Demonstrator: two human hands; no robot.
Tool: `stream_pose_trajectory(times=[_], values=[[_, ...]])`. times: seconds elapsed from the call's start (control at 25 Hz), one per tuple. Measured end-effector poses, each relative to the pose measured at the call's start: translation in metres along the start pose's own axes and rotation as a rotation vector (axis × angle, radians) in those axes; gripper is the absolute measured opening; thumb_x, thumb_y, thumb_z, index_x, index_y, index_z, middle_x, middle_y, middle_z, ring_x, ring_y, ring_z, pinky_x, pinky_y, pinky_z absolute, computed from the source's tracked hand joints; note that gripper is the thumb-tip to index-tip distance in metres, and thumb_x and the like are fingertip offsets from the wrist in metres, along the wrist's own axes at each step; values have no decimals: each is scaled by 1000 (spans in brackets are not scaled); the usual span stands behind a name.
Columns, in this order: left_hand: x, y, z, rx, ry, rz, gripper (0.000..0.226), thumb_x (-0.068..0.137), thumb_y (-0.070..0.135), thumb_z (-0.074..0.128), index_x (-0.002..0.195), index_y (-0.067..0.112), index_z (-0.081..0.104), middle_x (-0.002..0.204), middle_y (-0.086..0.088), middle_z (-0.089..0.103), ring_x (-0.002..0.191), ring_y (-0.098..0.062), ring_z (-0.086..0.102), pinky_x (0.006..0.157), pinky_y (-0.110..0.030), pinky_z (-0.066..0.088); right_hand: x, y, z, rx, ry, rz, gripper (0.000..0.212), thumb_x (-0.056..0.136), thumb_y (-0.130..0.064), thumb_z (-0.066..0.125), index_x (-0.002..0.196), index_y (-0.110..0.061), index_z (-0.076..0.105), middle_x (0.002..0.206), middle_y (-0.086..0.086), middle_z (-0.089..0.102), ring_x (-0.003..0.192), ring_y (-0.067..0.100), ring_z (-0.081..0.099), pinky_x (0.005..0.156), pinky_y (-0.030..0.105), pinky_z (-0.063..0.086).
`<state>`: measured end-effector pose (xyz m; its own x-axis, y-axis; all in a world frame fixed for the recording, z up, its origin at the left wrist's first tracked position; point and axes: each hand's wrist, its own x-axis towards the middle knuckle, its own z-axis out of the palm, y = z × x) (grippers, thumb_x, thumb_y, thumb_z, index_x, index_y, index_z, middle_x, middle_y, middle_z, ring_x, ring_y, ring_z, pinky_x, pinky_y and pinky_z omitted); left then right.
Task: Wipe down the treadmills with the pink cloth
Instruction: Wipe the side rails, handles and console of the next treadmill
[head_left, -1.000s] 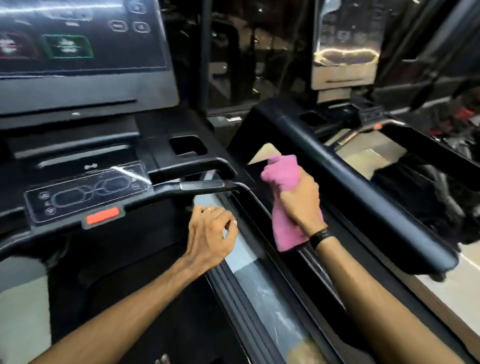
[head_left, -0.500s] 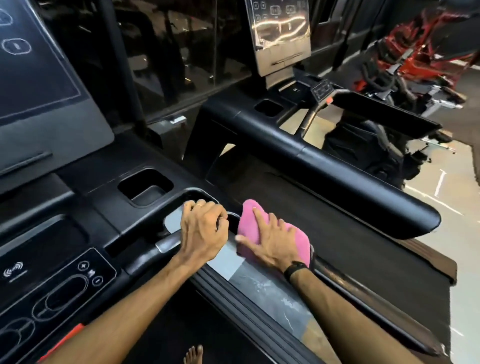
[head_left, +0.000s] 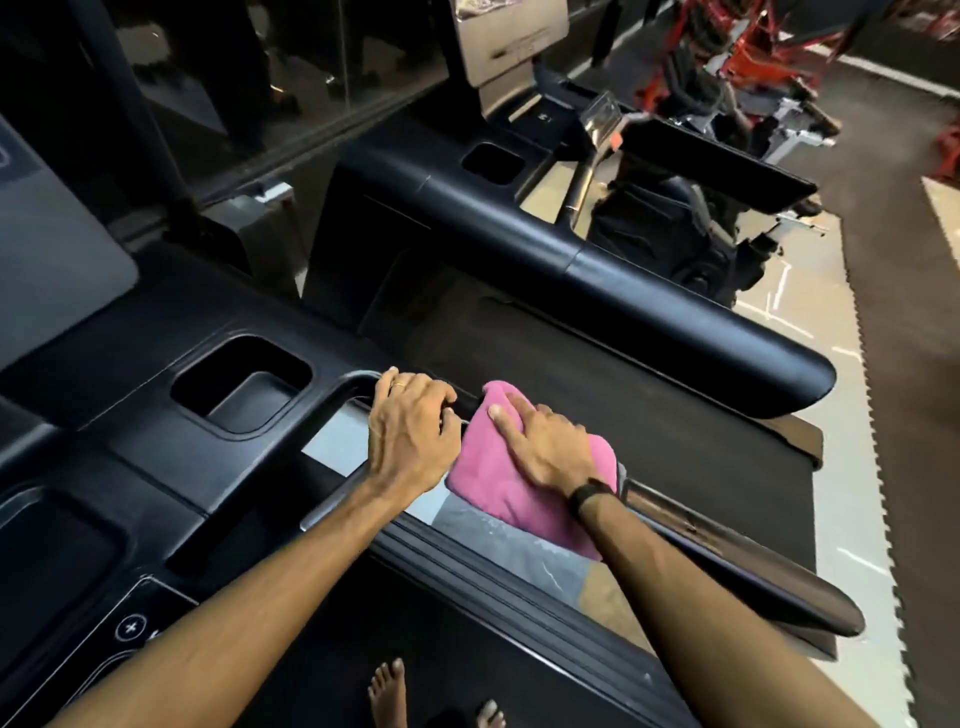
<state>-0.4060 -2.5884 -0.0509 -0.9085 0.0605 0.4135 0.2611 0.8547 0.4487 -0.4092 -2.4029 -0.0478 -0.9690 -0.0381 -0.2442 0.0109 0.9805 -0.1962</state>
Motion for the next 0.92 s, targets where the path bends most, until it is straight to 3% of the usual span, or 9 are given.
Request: stream_pose_trajectory(times=[0.16, 0.28, 0.36, 0.52, 0.6, 0.68, 0.8, 0.88, 0.92], values=[[4, 0, 2, -8, -24, 59, 25, 81, 25, 51, 91, 10, 69, 90, -3, 68, 96, -24, 61, 119, -46, 24, 44, -4, -21, 252, -192, 179, 68, 97, -72, 23, 138, -29, 57, 137, 13, 60, 123, 37, 56, 100, 44, 40], [14, -4, 5, -5, -33, 85, 24, 86, 24, 49, 92, 10, 68, 92, -1, 68, 99, -23, 61, 121, -44, 20, -9, -2, 0, 26, 131, 18, 61, 102, -61, 19, 139, -25, 52, 119, 10, 65, 109, 35, 60, 93, 46, 43], [24, -8, 8, 4, -54, 100, 27, 87, 22, 45, 93, 10, 68, 92, -1, 69, 99, -22, 61, 122, -43, 19, -26, 4, 7, -29, 190, -44, 61, 101, -60, 17, 140, -25, 47, 115, 8, 63, 106, 33, 59, 92, 48, 44], [42, -17, 9, 84, -137, 102, 27, 84, 18, 47, 98, 10, 69, 95, -2, 69, 100, -22, 62, 123, -42, 16, 56, 32, -8, 285, -317, 189, 65, 95, -67, 27, 143, -30, 52, 144, 12, 54, 130, 35, 52, 108, 45, 37], [47, -20, 9, 131, -165, 113, 26, 84, 19, 48, 98, 11, 68, 95, -1, 69, 102, -21, 61, 123, -43, 15, 73, 36, -13, 339, -440, 207, 66, 96, -65, 26, 146, -29, 48, 151, 13, 47, 136, 35, 47, 113, 44, 35], [54, -23, 11, 160, -172, 118, 25, 86, 22, 49, 98, 11, 68, 95, 0, 68, 103, -21, 61, 123, -44, 16, 57, 34, -6, 266, -293, 158, 63, 103, -57, 22, 139, -17, 53, 142, 17, 55, 129, 37, 52, 106, 44, 37], [58, -25, 22, 141, -211, 103, 30, 89, 27, 46, 99, 10, 69, 95, -1, 69, 104, -22, 62, 123, -44, 15, 2, 27, 1, 68, 75, -7, 65, 99, -57, 9, 130, -21, 53, 117, 12, 66, 109, 35, 61, 93, 46, 44], [62, -23, 28, 129, -237, 122, 37, 90, 33, 41, 99, 10, 69, 96, -1, 70, 104, -22, 62, 123, -42, 13, 20, 34, 1, 119, -8, 41, 62, 99, -60, 15, 132, -24, 54, 121, 13, 65, 112, 35, 60, 96, 46, 43], [65, -22, 30, 123, -260, 127, 40, 90, 34, 39, 99, 10, 70, 96, -1, 70, 105, -21, 62, 124, -42, 11, 41, 38, 0, 231, -182, 128, 62, 99, -62, 21, 135, -25, 55, 130, 15, 62, 119, 36, 58, 101, 46, 41]])
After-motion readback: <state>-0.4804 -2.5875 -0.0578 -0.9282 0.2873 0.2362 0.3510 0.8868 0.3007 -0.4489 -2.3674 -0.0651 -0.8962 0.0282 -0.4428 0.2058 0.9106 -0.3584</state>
